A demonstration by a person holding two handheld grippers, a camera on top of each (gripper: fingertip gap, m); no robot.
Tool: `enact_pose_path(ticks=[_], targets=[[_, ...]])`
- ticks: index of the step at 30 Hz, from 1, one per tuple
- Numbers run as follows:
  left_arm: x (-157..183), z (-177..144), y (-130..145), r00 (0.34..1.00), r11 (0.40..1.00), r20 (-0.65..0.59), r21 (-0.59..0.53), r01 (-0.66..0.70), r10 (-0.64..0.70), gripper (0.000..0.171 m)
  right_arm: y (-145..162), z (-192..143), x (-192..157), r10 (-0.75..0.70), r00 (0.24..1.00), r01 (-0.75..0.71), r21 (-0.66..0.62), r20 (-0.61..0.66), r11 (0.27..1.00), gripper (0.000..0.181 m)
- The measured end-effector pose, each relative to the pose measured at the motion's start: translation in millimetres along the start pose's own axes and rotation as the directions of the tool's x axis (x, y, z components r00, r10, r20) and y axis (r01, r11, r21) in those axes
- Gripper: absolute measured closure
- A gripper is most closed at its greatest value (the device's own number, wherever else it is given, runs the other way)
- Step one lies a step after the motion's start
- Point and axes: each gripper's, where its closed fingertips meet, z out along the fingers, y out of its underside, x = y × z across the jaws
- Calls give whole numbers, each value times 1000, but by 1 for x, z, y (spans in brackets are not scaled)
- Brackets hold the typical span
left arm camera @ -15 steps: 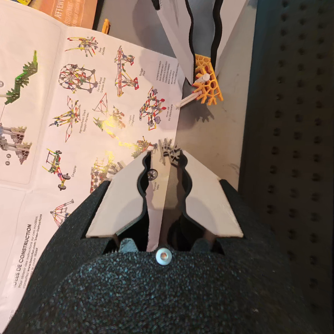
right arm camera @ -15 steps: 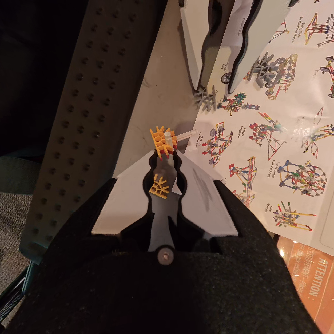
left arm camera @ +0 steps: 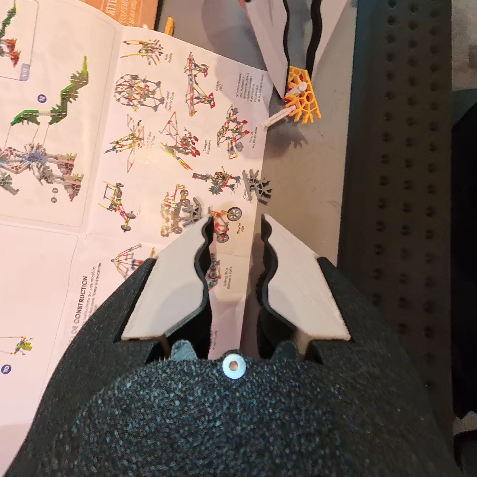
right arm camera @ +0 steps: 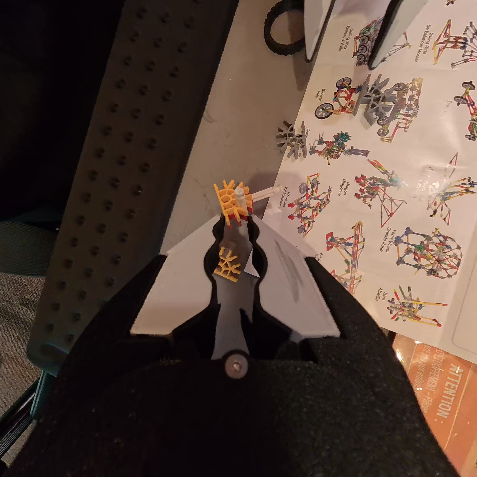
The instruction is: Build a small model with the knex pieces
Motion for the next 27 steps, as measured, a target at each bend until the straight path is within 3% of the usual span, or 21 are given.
enact_pose_path(ticks=[12,18,21,27], targets=[[33,38,7,996,994,-69,-86,-62,56,128,0,1,1,0,1000,0,-2,0,1000,164],[65,37,-8,981,991,-154,-48,-123,114,127,0,0,1,0,1000,0,-1,0,1000,164],[48,35,-6,990,992,-86,-58,-116,111,127,-1,0,1,0,1000,0,-1,1,1000,164],[44,36,-5,992,994,-88,-50,-100,95,128,-1,0,1,-2,1000,2,0,0,1000,164]])
